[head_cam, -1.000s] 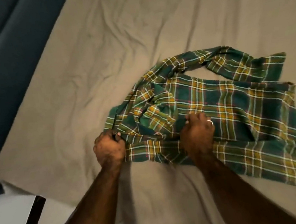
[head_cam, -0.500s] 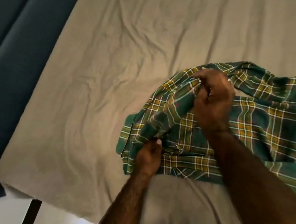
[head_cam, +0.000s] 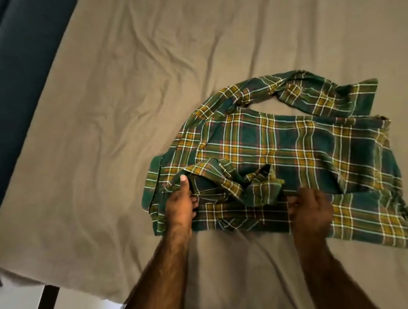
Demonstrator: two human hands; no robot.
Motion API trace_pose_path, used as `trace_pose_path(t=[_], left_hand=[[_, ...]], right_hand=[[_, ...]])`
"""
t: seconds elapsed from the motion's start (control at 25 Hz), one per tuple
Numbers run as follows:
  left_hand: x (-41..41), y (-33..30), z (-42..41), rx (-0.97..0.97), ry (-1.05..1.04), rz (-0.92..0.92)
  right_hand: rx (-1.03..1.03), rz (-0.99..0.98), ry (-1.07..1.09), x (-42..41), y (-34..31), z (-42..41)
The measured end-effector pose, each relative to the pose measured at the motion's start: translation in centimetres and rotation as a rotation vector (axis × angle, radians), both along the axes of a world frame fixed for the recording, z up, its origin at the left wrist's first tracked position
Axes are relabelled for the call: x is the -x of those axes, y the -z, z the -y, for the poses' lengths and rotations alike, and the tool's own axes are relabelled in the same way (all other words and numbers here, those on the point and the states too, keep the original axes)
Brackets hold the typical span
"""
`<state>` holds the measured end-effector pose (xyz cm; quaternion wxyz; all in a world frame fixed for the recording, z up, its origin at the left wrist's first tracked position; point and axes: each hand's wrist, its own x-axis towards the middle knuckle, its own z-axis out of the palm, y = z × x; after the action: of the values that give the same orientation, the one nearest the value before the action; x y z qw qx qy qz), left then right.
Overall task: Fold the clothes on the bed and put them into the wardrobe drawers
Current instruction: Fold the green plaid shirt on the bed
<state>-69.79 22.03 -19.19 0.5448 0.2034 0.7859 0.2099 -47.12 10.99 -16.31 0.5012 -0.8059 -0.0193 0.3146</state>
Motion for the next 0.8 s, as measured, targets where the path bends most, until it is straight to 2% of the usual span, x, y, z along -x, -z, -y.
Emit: trace_pose_path(t=[0.04, 0.08, 0.2, 0.24, 0.32, 0.4, 0.48, 0.6, 0.64, 0.72, 0.8], left_hand=[[0.0, -0.3, -0.1, 0.012, -0.005, 0.002], [-0.2, -0.6, -0.2, 0.026, -0.008, 0.026], [-0.4, -1.5, -0.5, 0.073, -0.033, 0.273], [-0.3, -1.5, -0.6, 0.072, -0.062, 0.360], [0.0, -1.2, -0.6, 0.052, -0.136, 0.450], [0.6, -1.1, -0.6, 0.056, -0.215, 0.495], [1.0, -1.9, -0.6, 0.050, -0.280, 0.512], [0.3, -3.0, -0.5, 0.074, -0.247, 0.348], [0.1, -2.8, -0.4, 0.073, -0.247, 0.291], [0.1, -2.3, -0.3, 0.058, -0.323, 0.260], [0.6, -2.2, 0.9, -0.013, -0.434, 0.319]], right_hand=[[-0.062, -0.085, 0.058, -0.1, -0.9, -0.9], [-0.039, -0.143, 0.015, -0.5, -1.3, -1.8], [0.304, -0.213, -0.377, -0.5, -0.9, -4.3], [0.312, -0.247, -0.427, -0.3, -0.7, -4.6], [0.205, -0.320, -0.299, -1.7, -0.7, -3.3], [-0.004, -0.402, -0.125, -5.1, -2.0, 0.0], [-0.078, -0.419, -0.085, -9.6, -2.8, 4.1], [0.160, -0.220, -0.058, -15.3, -1.5, 9.5], [0.178, -0.163, -0.014, -16.1, -1.1, 10.4], [0.124, -0.087, 0.042, -16.5, -0.3, 10.6], [0.034, 0.050, 0.059, -16.0, 0.5, 9.7]])
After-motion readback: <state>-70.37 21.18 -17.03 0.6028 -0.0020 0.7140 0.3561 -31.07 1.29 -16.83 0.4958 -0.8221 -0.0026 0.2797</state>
